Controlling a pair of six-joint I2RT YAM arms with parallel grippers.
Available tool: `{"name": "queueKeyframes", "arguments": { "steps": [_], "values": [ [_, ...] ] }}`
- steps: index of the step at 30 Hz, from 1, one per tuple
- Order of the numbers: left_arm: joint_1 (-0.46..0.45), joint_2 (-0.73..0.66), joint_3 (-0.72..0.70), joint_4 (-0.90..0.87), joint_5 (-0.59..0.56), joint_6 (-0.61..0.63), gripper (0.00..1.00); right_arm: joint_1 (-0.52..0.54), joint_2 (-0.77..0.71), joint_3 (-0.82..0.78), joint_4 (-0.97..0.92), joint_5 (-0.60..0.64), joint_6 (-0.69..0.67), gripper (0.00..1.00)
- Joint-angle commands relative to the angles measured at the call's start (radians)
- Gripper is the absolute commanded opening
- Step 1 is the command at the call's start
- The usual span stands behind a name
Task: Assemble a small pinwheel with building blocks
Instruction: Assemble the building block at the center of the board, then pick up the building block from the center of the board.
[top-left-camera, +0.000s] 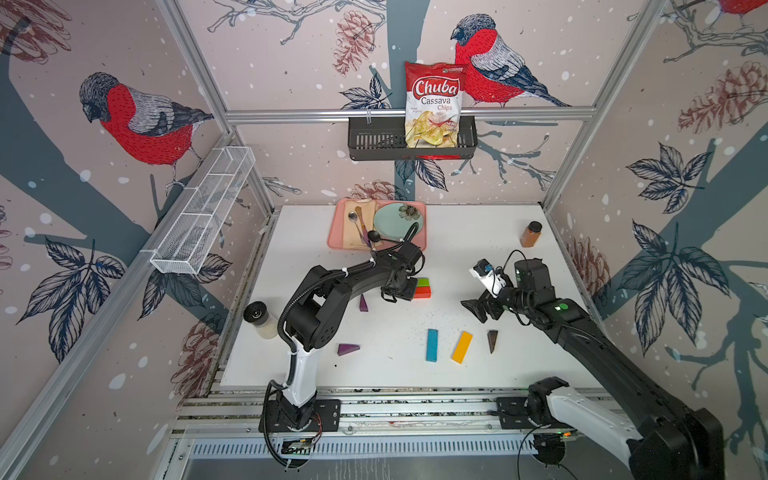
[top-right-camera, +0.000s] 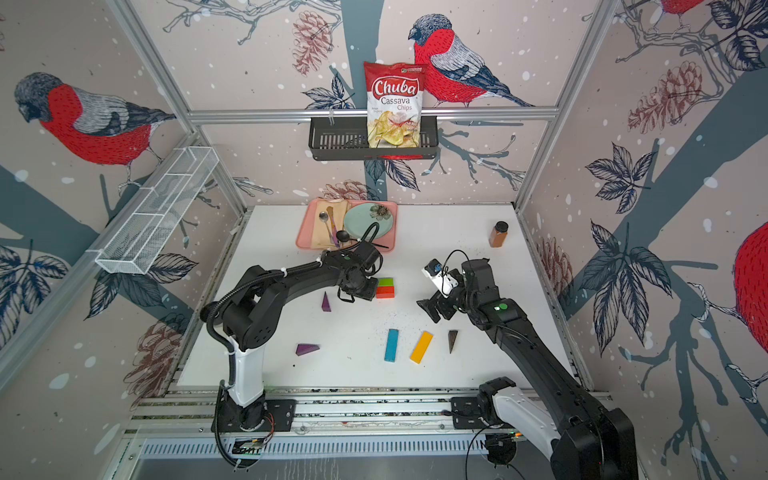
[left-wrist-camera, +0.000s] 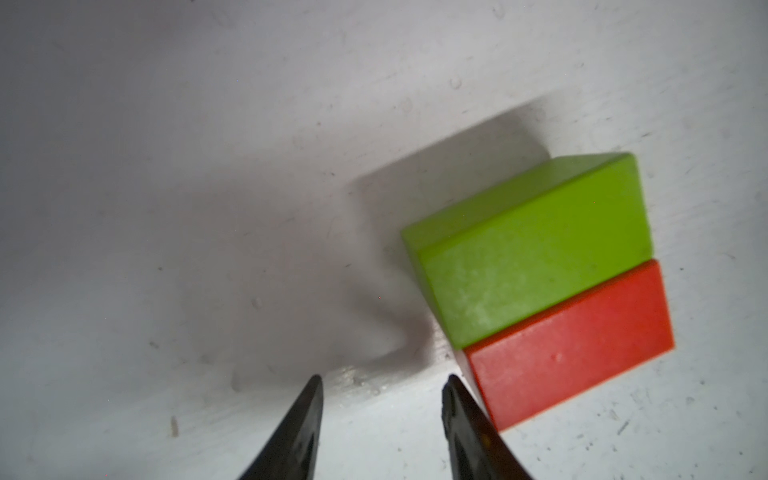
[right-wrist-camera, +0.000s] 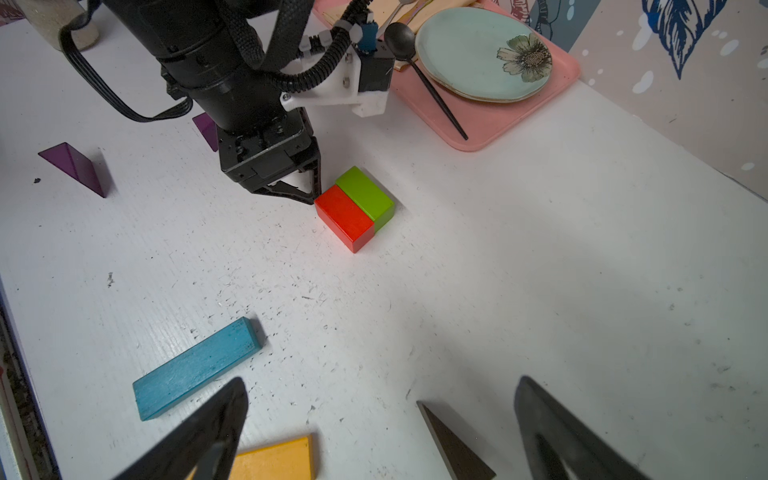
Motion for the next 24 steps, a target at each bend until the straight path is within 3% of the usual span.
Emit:
{"name": "queueKeyframes", "arguments": {
  "steps": [1, 6, 10, 13, 18, 24],
  "values": [
    [0.013, -0.025, 0.0, -0.052, -0.103, -0.024, 0.48, -0.002, -0.002, 0.006, 0.005, 0.006, 0.015, 0.99],
    [0.069, -0.163, -0.053, -0.015, -0.13, -0.005, 0.48, -0.001, 0.003, 0.007, 0.011, 0.013, 0.014, 0.99],
    [0.075, -0.248, -0.092, -0.095, -0.185, -0.007, 0.46, 0.005, 0.038, 0.028, 0.014, -0.027, -0.016, 1.0],
    [0.077, -0.318, -0.163, -0.177, -0.219, -0.073, 0.45, 0.011, 0.048, 0.036, 0.044, -0.051, -0.016, 0.99],
    [0.1, -0.424, -0.291, -0.24, -0.18, -0.244, 0.43, 0.028, 0.076, 0.03, 0.08, -0.061, -0.001, 0.99],
    [0.112, -0.394, -0.319, -0.217, -0.129, -0.313, 0.45, 0.055, 0.104, 0.039, 0.079, -0.063, -0.005, 0.99]
  ]
}}
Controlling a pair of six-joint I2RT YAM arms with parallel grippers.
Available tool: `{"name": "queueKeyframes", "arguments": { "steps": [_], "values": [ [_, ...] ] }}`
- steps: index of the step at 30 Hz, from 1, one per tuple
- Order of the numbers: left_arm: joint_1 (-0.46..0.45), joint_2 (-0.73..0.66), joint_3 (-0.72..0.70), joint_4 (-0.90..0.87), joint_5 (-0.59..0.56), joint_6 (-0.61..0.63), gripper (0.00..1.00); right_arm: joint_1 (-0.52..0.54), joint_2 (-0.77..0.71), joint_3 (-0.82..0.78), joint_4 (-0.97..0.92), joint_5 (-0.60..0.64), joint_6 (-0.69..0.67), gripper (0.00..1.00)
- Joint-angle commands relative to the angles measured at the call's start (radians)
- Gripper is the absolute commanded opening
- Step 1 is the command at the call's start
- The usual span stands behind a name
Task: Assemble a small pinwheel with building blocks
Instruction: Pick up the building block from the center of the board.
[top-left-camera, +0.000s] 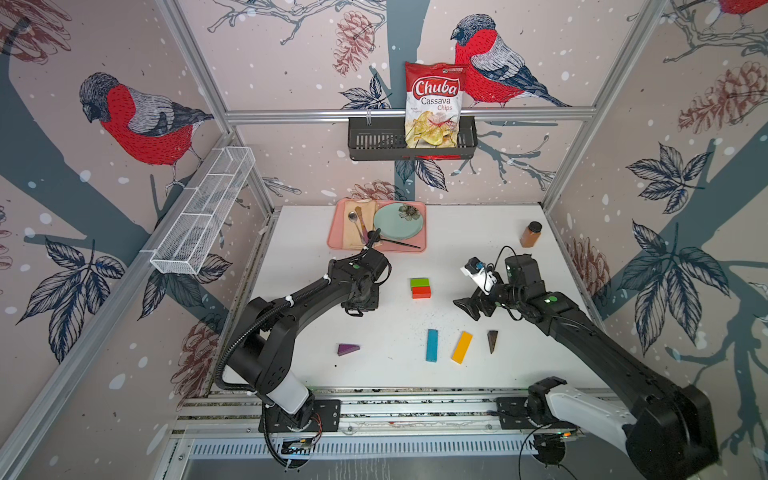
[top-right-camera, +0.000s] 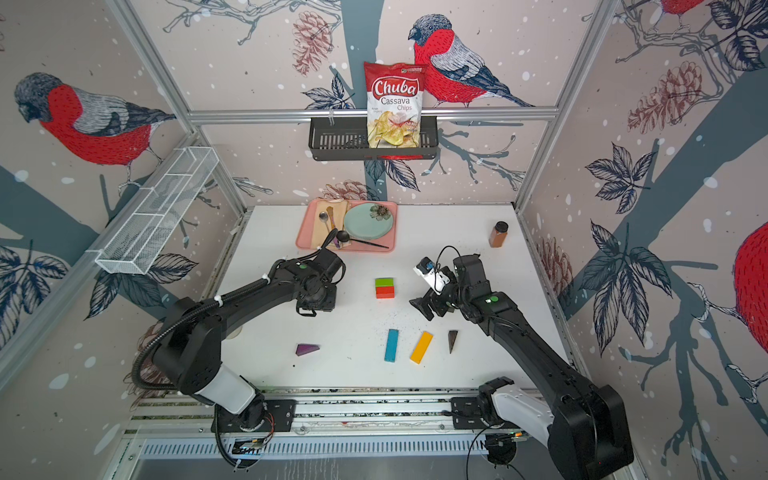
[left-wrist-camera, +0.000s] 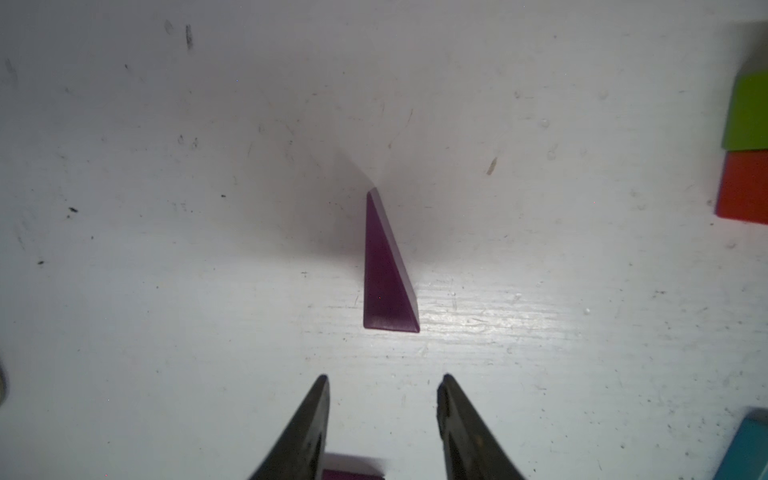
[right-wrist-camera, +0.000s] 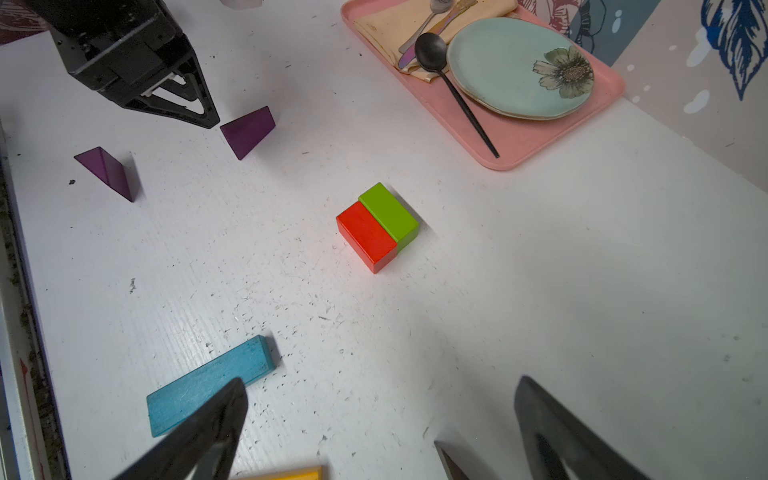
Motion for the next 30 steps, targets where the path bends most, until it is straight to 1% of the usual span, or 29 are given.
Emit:
{"name": "queueKeyframes", "arguments": {
  "steps": [1, 6, 11, 13, 20, 30],
  "values": [
    [0.01, 0.017, -0.01, 0.001, 0.042, -0.089, 0.45, 0.008, 0.003, 0.014, 0.016, -0.016, 0.001, 0.99],
    [0.024, 0.033, -0.03, 0.071, 0.085, -0.158, 0.44, 0.01, -0.014, 0.012, -0.002, -0.008, 0.002, 1.0],
    [0.03, 0.063, -0.02, 0.111, 0.105, -0.228, 0.43, 0.009, -0.023, 0.004, -0.006, -0.006, 0.001, 1.0],
    [0.03, 0.07, -0.012, 0.101, 0.092, -0.256, 0.43, 0.01, -0.019, 0.007, -0.008, -0.009, -0.001, 1.0],
    [0.029, 0.094, -0.002, 0.065, 0.057, -0.293, 0.42, 0.01, 0.009, 0.029, -0.017, -0.011, -0.015, 1.0],
    [0.03, 0.041, -0.007, 0.057, 0.011, -0.301, 0.41, 0.01, 0.027, 0.03, -0.013, -0.021, -0.013, 0.99]
  ]
}}
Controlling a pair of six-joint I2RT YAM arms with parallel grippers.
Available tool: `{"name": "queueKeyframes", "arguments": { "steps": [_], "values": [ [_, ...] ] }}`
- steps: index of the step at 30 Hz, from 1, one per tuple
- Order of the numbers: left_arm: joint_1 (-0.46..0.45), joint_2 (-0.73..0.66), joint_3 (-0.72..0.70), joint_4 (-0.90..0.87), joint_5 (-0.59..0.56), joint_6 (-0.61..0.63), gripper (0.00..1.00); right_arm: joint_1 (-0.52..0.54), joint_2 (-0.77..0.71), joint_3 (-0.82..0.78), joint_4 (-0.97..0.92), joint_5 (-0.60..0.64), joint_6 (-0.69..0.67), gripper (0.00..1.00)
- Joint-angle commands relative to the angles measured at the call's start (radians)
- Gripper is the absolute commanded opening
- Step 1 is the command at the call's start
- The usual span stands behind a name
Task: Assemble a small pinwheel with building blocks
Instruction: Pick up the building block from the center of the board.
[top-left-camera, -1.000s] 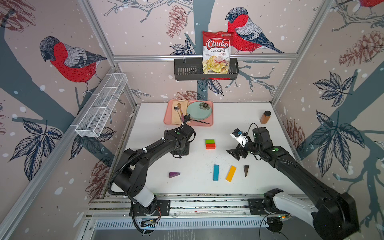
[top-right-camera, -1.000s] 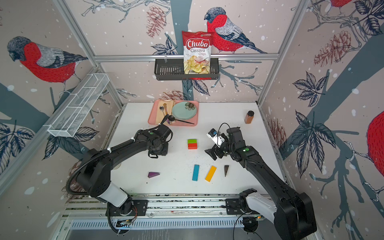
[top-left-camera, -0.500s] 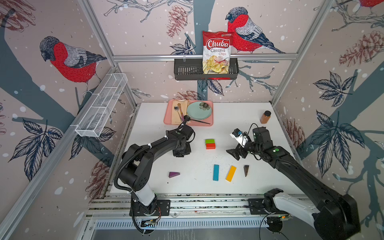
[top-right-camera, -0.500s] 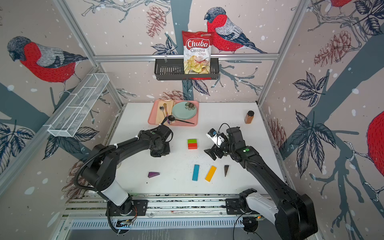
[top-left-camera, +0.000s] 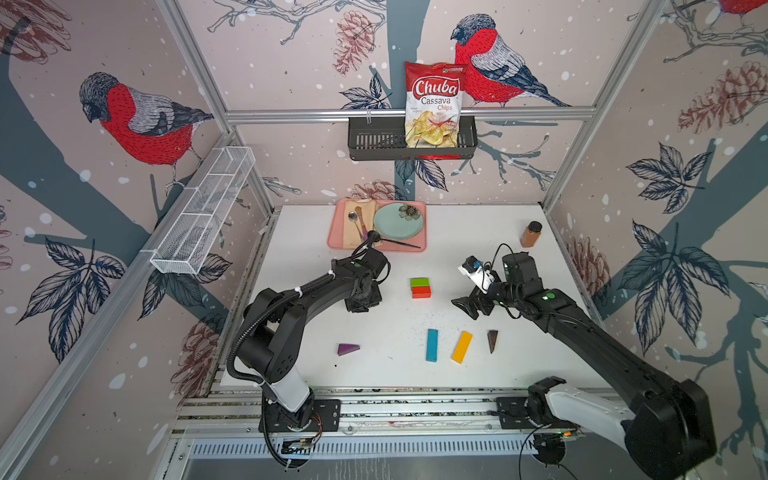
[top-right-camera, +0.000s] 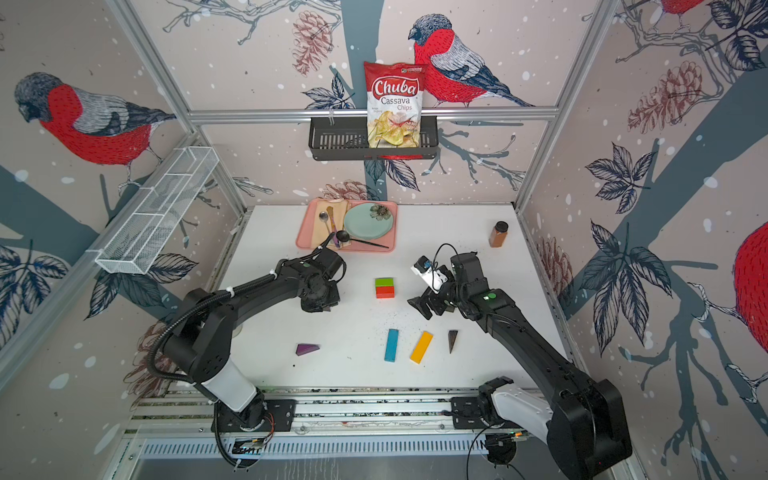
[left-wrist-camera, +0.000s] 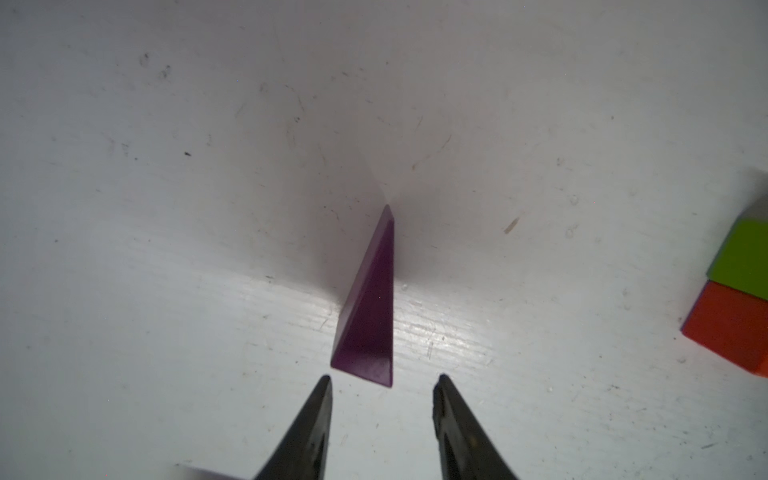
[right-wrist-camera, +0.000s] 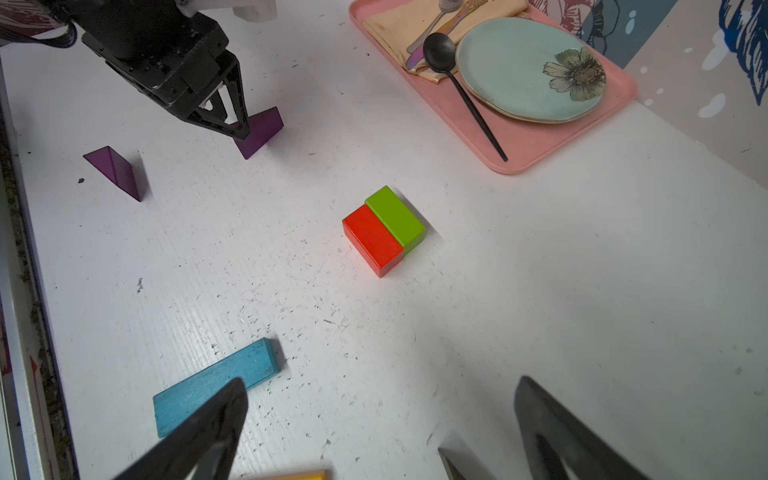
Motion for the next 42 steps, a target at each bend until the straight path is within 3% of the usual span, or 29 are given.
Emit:
{"name": "queueKeyframes", "arguments": {
  "steps": [1, 33, 42],
  "values": [
    [0.001, -0.017, -0.006, -0.02, -0.035, -0.025, 0.41, 0.0, 0.006, 0.006, 0.002, -0.021, -0.01, 0.99],
    [0.028, 0.067, -0.024, 0.045, -0.017, 0.041, 0.32, 0.001, 0.008, 0.015, -0.014, -0.018, -0.001, 0.99],
    [0.029, 0.084, -0.007, 0.04, -0.017, 0.056, 0.22, 0.001, 0.009, 0.014, -0.014, -0.017, -0.001, 0.99]
  ]
}}
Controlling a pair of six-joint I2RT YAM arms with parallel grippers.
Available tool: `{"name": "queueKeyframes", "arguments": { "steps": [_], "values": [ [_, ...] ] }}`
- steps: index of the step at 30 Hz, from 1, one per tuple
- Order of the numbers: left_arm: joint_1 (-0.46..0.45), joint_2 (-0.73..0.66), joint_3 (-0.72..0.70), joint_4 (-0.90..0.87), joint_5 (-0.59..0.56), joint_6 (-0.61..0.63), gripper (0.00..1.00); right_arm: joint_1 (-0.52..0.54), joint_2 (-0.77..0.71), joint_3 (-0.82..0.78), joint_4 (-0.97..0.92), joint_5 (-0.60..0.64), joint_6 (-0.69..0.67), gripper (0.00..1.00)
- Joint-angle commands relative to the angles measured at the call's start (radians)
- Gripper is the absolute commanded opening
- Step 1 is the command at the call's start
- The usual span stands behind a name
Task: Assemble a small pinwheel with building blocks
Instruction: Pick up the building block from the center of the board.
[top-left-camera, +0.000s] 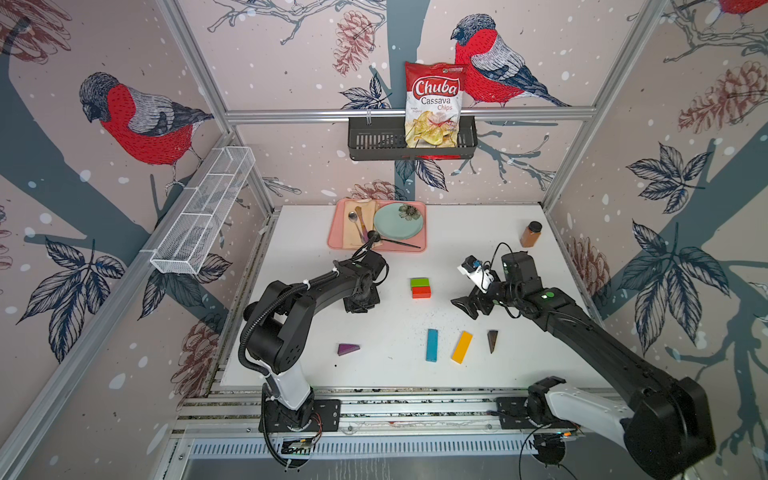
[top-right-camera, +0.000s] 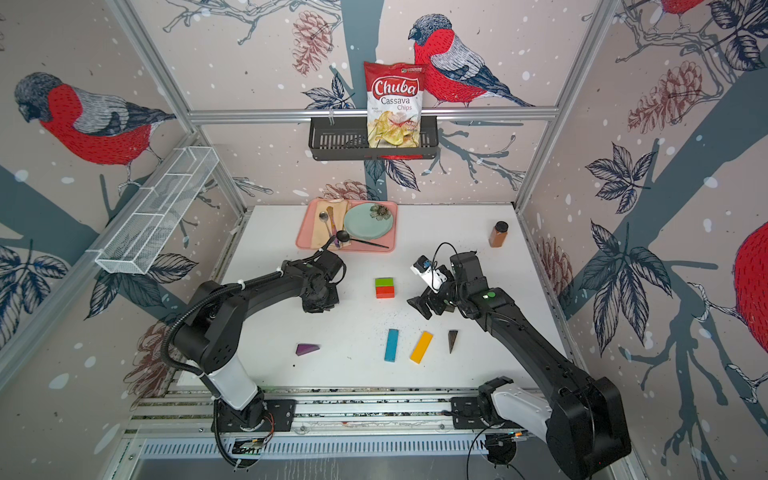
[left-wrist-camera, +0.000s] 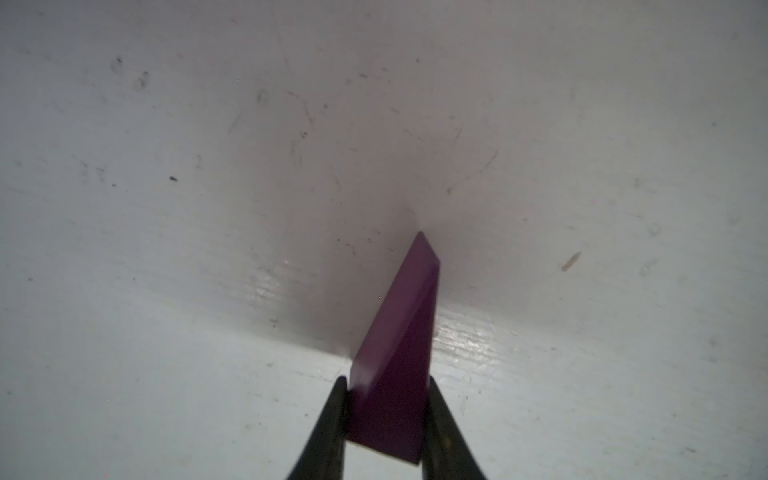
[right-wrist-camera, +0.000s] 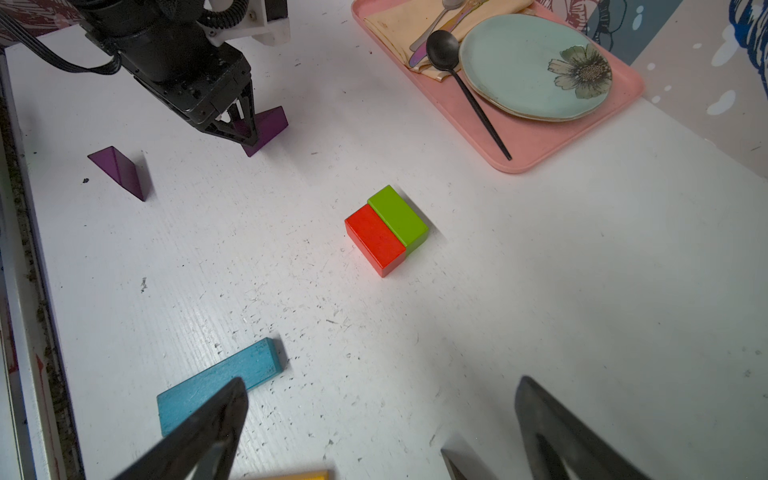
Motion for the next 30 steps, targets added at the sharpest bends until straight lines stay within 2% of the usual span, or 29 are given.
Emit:
{"name": "queueKeyframes", "arguments": {
  "steps": [1, 4, 8, 20, 26, 30],
  "values": [
    [0.004, 0.007, 0.01, -0.008, -0.015, 0.014, 0.21, 0.001, 0.001, 0.006, -0.007, -0.01, -0.002, 1.0],
    [0.003, 0.01, 0.014, -0.001, -0.012, 0.031, 0.16, 0.0, 0.004, 0.006, -0.005, -0.01, -0.002, 0.99],
    [0.004, 0.006, 0.049, 0.004, -0.019, 0.106, 0.15, 0.0, 0.005, 0.011, -0.003, 0.0, 0.0, 1.0],
    [0.004, 0.035, 0.194, 0.117, 0.021, 0.606, 0.17, -0.079, -0.047, -0.011, 0.023, 0.023, -0.02, 1.0],
    [0.005, 0.039, 0.232, 0.218, 0.153, 0.908, 0.18, -0.121, -0.055, 0.0, -0.002, 0.021, -0.042, 0.99],
    [0.005, 0.088, 0.305, 0.215, 0.256, 1.086, 0.18, -0.137, -0.07, 0.002, 0.001, 0.013, -0.049, 0.99]
  ]
}}
